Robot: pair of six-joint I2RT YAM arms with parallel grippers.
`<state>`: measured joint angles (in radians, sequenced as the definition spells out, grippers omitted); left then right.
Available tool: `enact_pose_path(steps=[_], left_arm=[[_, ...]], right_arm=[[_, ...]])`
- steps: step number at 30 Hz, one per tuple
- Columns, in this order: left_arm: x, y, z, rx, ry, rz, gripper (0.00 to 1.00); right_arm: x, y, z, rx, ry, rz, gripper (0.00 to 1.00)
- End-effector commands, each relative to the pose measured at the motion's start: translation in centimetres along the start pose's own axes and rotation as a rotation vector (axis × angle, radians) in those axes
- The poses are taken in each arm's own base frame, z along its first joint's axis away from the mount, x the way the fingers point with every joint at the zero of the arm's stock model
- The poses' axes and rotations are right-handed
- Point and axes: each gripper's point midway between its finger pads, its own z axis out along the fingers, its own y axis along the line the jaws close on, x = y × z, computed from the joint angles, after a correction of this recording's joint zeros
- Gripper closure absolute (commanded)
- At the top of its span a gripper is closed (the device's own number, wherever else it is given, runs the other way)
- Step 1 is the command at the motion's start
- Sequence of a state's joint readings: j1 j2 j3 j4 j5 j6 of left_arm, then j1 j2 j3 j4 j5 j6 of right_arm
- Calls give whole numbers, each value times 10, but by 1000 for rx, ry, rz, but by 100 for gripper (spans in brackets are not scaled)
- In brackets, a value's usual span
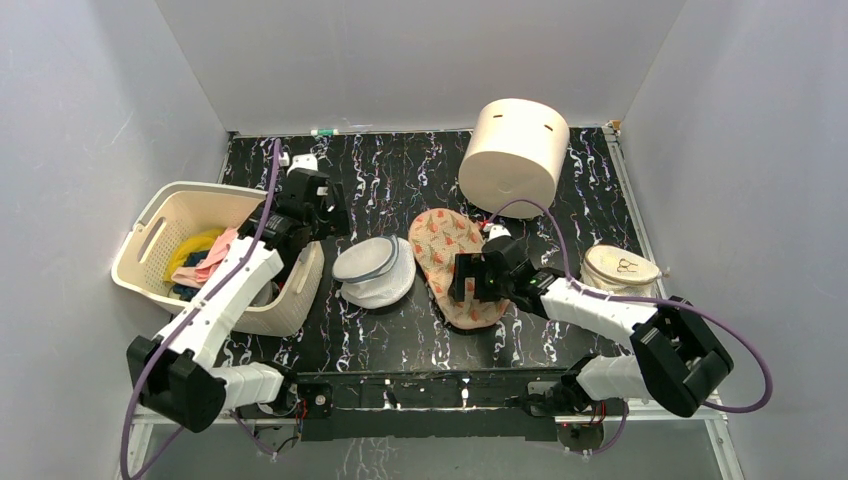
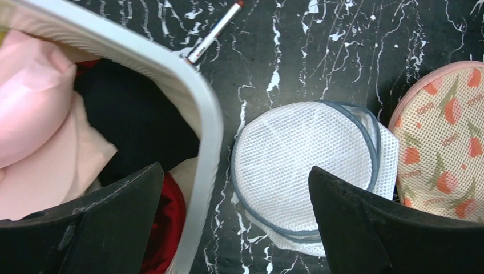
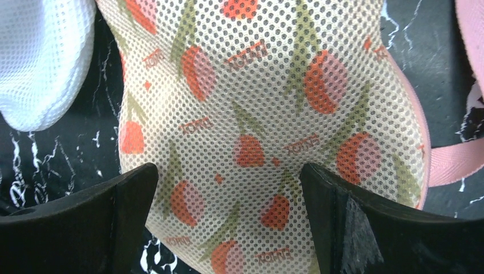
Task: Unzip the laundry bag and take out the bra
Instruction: Adjust the bin at the center of the board, then move the laundry bag to the center of the board.
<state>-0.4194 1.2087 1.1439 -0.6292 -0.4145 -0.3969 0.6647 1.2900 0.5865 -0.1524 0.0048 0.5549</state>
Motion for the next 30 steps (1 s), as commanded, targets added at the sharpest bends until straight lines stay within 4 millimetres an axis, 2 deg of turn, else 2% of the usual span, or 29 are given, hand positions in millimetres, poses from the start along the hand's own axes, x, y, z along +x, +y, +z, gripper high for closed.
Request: enact_pose_path(steps=[1,6,7,9,13,17,20,21,23,26,30], left_arm=[[-3,-30,15,125,31,-12,3],[-29,-71,32,241,42,-14,13],[-40,-80,32,268,28,-18,15],[-53,-88,37,283,17,-19,16],[-72,-87,36,262,-22,-8,12],[-80,-69,19,212,-61,26,2],[-75,-55,-3,210,-71,40,2],[-75,-52,-19,236,-88,29,2],[-66,-54,-39,308,-86,-5,1],[-44,-75,-63,492,-56,-61,2],[-8,-102,-76,611,5,-50,2]], right_arm=[[13,11,-8,-62,58,31,2],[8,24,-10,-115,64,42,2],[8,27,-12,-129,69,46,2],[11,28,-14,-141,74,50,2],[15,21,-19,-118,71,51,2],[16,19,-25,-116,54,50,2],[13,18,-25,-115,40,44,2],[11,18,-25,-108,39,39,2],[5,16,-25,-80,34,30,2],[-5,17,-26,-74,-4,26,2],[-26,28,-35,-106,-69,20,2]])
